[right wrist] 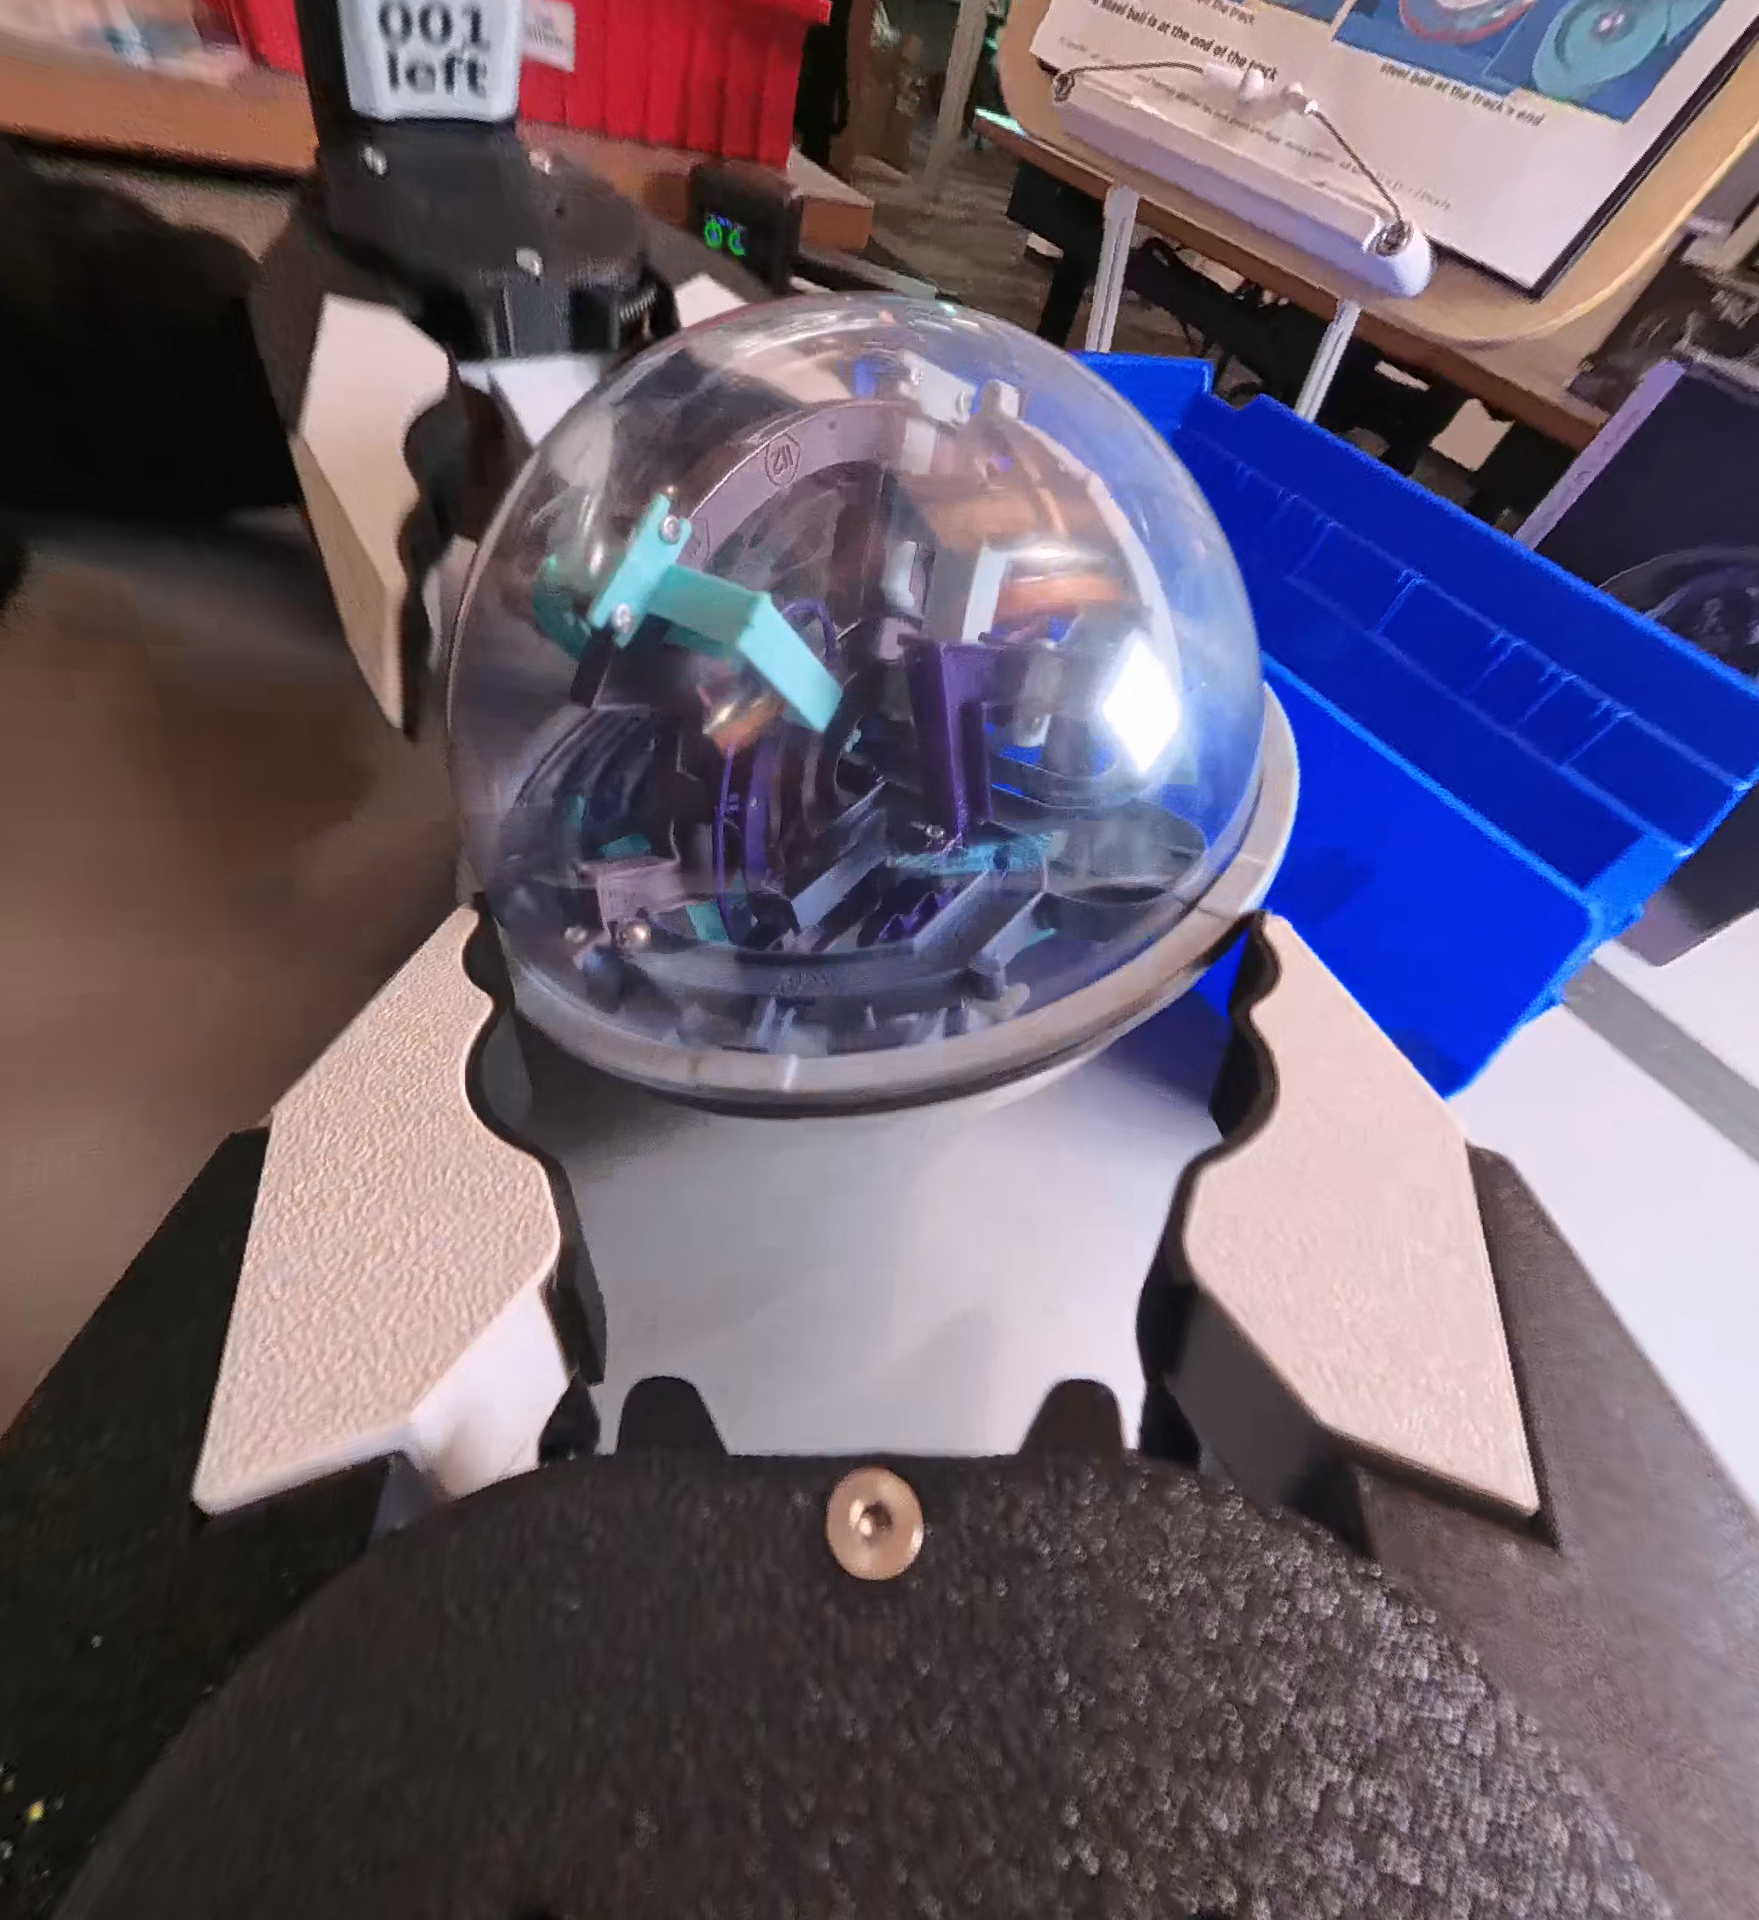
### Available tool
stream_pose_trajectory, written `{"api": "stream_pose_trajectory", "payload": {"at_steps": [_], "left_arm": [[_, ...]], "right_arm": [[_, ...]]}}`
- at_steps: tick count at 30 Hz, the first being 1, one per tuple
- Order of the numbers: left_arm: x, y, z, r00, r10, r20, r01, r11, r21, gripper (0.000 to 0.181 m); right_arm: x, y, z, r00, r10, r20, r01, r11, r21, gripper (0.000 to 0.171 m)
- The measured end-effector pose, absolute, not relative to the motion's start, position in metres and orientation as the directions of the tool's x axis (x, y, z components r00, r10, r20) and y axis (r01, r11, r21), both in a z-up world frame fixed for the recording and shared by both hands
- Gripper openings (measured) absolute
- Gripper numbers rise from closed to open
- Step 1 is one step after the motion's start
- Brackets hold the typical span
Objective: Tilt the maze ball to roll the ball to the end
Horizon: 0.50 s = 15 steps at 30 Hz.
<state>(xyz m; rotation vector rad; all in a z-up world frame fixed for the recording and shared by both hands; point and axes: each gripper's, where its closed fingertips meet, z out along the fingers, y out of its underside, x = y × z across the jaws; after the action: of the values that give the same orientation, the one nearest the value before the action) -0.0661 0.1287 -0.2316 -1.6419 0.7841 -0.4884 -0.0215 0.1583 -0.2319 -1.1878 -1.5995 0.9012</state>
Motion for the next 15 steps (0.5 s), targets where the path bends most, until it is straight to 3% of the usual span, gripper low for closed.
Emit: {"api": "stream_pose_trajectory", "payload": {"at_steps": [8,15], "left_arm": [[-0.065,0.136,-0.228,0.747,-0.664,-0.033,-0.196,-0.173,-0.965,0.144],[-0.066,0.135,-0.223,0.746,-0.665,0.042,-0.168,-0.248,-0.954,0.140]], "right_arm": [[-0.028,0.155,-0.238,-0.094,0.992,0.081,0.298,0.106,-0.949,0.137],[-0.029,0.154,-0.228,-0.080,0.977,0.196,0.269,0.211,-0.940,0.140]]}}
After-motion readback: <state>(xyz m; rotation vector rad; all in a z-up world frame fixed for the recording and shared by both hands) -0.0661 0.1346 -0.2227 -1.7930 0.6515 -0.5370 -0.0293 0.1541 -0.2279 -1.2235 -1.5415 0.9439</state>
